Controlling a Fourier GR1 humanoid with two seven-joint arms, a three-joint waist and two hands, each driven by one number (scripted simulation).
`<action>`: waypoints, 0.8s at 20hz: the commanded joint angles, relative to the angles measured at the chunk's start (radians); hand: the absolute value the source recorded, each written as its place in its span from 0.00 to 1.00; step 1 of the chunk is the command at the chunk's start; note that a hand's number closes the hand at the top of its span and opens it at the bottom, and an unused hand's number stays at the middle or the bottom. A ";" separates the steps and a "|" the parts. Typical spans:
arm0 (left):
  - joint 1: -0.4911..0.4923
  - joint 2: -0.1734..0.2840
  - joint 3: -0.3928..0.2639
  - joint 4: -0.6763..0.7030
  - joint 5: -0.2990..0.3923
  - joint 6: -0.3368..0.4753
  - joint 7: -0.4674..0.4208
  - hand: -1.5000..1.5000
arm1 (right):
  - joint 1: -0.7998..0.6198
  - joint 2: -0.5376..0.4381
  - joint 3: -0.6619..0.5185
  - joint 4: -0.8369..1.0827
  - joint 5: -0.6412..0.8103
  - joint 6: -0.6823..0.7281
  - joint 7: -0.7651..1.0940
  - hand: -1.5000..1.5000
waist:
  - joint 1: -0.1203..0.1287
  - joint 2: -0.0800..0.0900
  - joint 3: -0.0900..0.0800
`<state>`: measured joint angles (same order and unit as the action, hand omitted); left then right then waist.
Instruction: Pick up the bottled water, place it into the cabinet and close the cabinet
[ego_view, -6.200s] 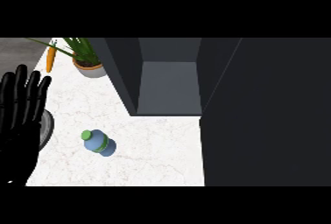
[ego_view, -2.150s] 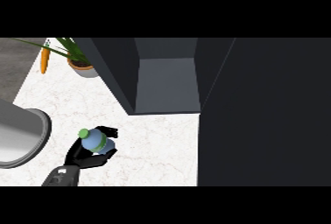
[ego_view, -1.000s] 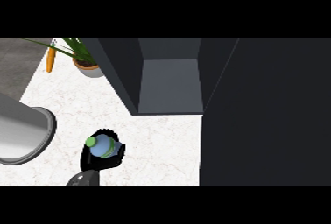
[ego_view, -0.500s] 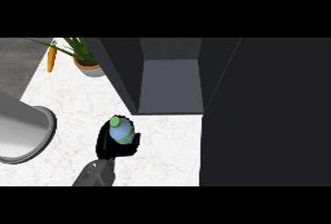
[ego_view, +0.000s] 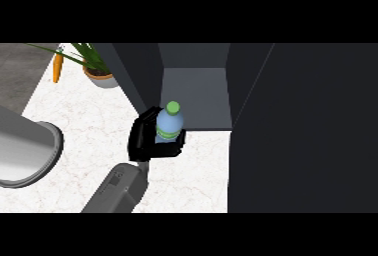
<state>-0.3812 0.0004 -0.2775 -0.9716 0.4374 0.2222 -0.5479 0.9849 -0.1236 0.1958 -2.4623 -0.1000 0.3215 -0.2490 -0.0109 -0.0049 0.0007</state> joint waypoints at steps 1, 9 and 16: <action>-0.130 0.000 -0.090 -0.018 0.050 0.159 0.092 1.00 | -0.026 -0.006 -0.028 -0.068 -0.096 -0.009 0.074 0.00 | -0.010 0.006 -0.001; -0.347 0.000 -0.163 0.059 0.056 0.372 0.207 1.00 | -0.009 -0.014 -0.084 -0.078 -0.145 0.032 0.053 0.00 | -0.025 0.007 -0.001; -0.517 0.000 -0.038 0.368 0.123 0.321 0.161 1.00 | -0.008 -0.008 -0.107 -0.085 -0.148 0.050 0.041 0.00 | -0.044 0.016 -0.001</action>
<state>-0.8112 0.0002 -0.3687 -0.7331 0.5378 0.5583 -0.3787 0.9448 -0.1232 0.1127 -2.4566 -0.1376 0.3592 -0.2401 -0.0459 0.0076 -0.0003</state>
